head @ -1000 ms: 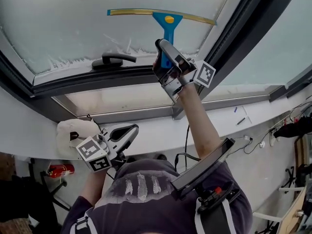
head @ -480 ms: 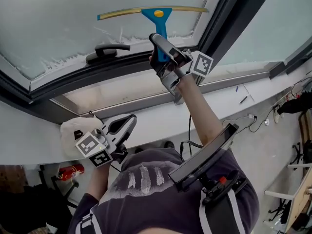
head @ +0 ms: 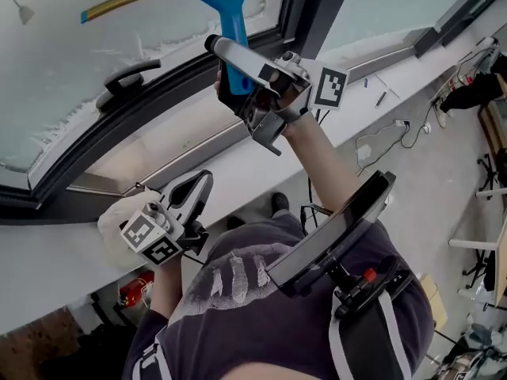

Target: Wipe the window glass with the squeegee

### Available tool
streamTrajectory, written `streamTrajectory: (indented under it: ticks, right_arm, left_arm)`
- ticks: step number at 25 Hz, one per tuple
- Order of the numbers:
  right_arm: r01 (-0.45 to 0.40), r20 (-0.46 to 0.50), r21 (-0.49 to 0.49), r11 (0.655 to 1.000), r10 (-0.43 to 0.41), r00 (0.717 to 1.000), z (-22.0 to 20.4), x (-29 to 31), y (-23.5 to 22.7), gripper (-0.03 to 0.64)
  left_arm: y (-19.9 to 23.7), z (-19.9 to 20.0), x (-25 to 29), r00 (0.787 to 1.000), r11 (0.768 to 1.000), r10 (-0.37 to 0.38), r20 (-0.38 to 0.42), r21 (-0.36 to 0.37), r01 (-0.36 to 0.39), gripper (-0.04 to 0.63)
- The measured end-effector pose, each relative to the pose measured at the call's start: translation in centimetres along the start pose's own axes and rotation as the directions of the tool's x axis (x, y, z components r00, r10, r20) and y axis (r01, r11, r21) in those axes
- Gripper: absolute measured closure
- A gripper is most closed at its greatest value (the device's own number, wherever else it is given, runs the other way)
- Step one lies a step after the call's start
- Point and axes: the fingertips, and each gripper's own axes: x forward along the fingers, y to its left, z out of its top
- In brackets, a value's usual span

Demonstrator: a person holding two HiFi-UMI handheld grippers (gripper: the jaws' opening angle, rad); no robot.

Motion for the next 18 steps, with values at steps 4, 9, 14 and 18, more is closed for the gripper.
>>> streamTrajectory:
  ticks: [4,9,14,18]
  right_arm:
    - [0.072,0.029,-0.113,0.991,-0.069,0.997,1.5,-2.4,1.1,0.486]
    - [0.265,0.033,-0.248,0.932,-0.265,0.964,3.5,-9.1,2.0,0.488]
    - [0.44,0.089,-0.302,0.846,-0.435,0.896,6.6,-18.3,2.5,0.489]
    - [0.531,0.15,-0.312,0.788,-0.511,0.847,9.5,-25.7,4.6,0.489]
  left_arm:
    - [0.3,-0.5,1.2,0.999,0.999,-0.034,-0.033,-0.005,0.034,0.589]
    - [-1.0,-1.2,4.6,0.996,0.998,-0.066,-0.065,0.004,0.067,0.589]
    - [-3.1,-2.8,10.6,0.982,0.99,-0.139,-0.128,0.003,0.141,0.589]
    - [-5.7,-5.2,16.2,0.965,0.981,-0.193,-0.179,-0.016,0.194,0.589]
